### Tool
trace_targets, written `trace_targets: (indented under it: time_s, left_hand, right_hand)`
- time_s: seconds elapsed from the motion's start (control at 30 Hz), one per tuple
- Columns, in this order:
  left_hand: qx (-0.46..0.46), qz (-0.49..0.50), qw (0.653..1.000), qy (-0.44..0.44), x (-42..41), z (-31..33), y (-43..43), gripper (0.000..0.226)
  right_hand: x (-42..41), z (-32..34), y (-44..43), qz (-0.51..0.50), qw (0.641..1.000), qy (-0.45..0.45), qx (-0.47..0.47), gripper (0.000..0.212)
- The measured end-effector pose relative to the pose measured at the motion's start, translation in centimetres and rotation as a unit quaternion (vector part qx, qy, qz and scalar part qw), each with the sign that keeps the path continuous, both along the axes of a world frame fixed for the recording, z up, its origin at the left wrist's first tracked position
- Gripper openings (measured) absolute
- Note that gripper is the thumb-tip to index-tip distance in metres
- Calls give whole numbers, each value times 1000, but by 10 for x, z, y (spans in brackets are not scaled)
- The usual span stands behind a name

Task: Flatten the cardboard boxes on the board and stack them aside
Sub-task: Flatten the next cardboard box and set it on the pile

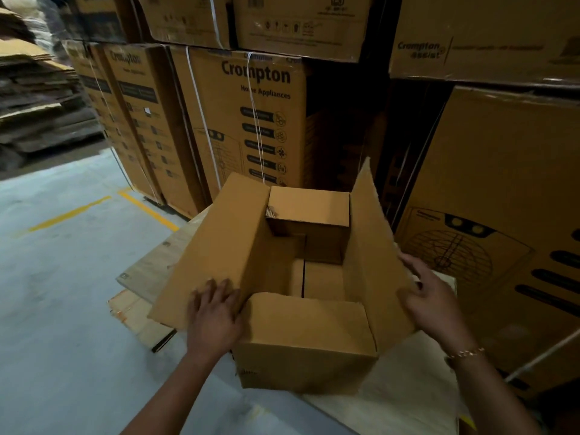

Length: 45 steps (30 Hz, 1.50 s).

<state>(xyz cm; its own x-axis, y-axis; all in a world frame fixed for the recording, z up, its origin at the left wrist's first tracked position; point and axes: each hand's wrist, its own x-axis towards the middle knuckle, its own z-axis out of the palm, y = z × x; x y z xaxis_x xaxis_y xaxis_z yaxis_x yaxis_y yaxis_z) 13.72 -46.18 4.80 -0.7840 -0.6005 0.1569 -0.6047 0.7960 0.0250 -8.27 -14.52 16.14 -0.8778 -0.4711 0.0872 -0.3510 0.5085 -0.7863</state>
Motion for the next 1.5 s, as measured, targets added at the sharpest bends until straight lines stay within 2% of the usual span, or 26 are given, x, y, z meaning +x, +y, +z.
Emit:
trace_targets:
  time_s: [0.07,0.13,0.17,0.2,0.27,0.33,0.4,0.43,0.53,0.63,0.67,0.7,0.73,0.77,0.8,0.83,0.9,0.93,0.97,1.03,1.1,1.17,1.23,1.3,1.43,1.5]
  left_hand:
    - [14,-73,995,-73,-18,-2,-3,67]
    - [52,-93,988,-112,-36,-4,-5,62]
    - [69,-89,986,-123,-44,-4,-7,62]
    - [77,-83,985,-130,-50,-3,-10,66]
    - [85,-76,985,-133,-62,-2,-19,76]
    - [91,-85,981,-150,-72,-2,-26,78]
    - [68,-101,974,-193,-81,-1,-27,82]
    - [55,-106,969,-217,-83,1,-26,87]
    - [81,-115,968,-208,-85,9,-27,90]
    - [217,-102,970,-51,-80,14,-43,83]
    - [298,-82,950,39,-77,22,-47,79]
    - [398,-46,907,132,-73,34,-48,75]
    - [502,-10,840,206,-68,45,-48,69]
    - [595,13,767,238,-60,56,-46,62]
    - [656,15,720,228,-52,65,-46,56]
    - [681,-13,707,188,-42,73,-44,52]
    - [661,-102,741,60,-18,78,-41,45]
    - [631,-128,765,-10,-6,76,-40,51]
    - [580,-142,799,-75,2,72,-38,67]
    - [433,-137,877,-159,12,52,-31,116]
    - [326,-99,923,-178,17,38,-17,150]
    - [295,-61,941,-156,17,26,-7,162]
    - [291,-32,947,-132,13,18,-1,165]
    - [307,-18,947,-95,8,11,4,163]
    - [339,-57,939,0,5,-6,8,150]
    - [342,-68,937,9,8,-7,7,148]
  right_hand:
    - [-19,-12,25,-71,987,57,130,60]
    - [-29,-34,41,-95,929,81,348,56]
    - [-31,-48,44,-91,901,45,421,55]
    - [-31,-63,42,-76,891,9,448,56]
    - [-20,-86,27,-27,911,-108,396,60]
    - [-1,-102,0,-33,935,-246,254,58]
    - [20,-109,-24,-56,913,-388,115,55]
    - [26,-113,-31,-73,897,-428,78,66]
    - [28,-117,-35,-92,890,-446,35,104]
    - [28,-107,-31,-77,902,-419,67,107]
    - [27,-104,-29,-74,905,-414,68,113]
    - [25,-103,-26,-78,904,-414,71,119]
    - [23,-101,-23,-82,906,-408,74,121]
    - [22,-96,-20,-86,907,-405,79,116]
    - [21,-94,-17,-85,909,-401,80,107]
    - [21,-90,-14,-76,913,-391,84,93]
    - [22,-78,-8,-39,929,-360,80,63]
    - [24,-73,-6,-11,935,-347,78,56]
    - [25,-70,-2,22,940,-333,77,60]
    - [25,-73,4,77,947,-298,94,88]
    - [29,-82,6,138,951,-241,140,110]
    - [34,-93,2,172,947,-180,203,139]
    - [41,-97,-6,169,945,-161,230,154]
    - [46,-103,-14,147,951,-162,221,155]
    - [44,-113,-29,113,965,-121,203,145]
    - [41,-115,-31,114,963,-112,217,146]
